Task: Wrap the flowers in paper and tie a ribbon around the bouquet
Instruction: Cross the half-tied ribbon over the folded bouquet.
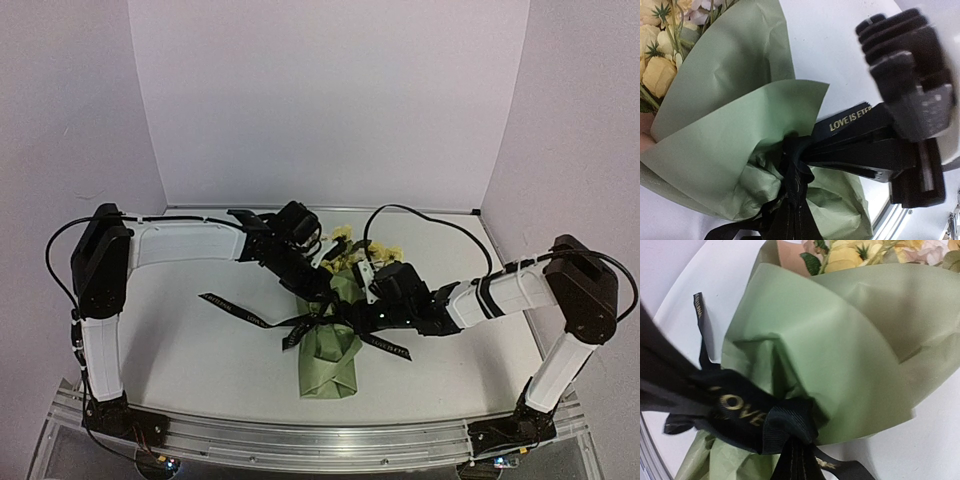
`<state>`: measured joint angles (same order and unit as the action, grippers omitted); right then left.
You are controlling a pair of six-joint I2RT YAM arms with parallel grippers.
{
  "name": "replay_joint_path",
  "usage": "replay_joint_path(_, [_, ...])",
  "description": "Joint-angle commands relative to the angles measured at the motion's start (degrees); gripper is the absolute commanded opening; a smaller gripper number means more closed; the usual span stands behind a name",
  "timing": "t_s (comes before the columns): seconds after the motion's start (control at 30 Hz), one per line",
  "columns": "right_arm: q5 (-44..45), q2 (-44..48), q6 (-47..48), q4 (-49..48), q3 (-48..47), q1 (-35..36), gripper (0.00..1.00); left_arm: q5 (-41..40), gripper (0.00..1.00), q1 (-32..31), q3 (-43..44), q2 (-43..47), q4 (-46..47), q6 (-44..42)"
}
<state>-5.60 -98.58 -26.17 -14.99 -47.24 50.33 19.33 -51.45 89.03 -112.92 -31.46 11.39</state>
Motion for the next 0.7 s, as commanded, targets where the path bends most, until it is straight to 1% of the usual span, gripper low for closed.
replay_joint_path(0.0, [2.83,2.07,-0.07,-0.27,1.07,-1.44,0.00,3.31,0.00,0.98,4.82,0.52,-3.54,2.02])
replay_joint_path(0.4, [4.24,1.83,-0.64,0.01,1.12,-3.02,0.00,5.83,0.00,2.63,3.87,-2.67,-2.96,5.24])
replay_joint_path(0.67, [3.84,1.18,-2.08,2.27,0.07,-5.18,0.00,6.21,0.00,2.93,0.97,-2.77,1.31,9.23])
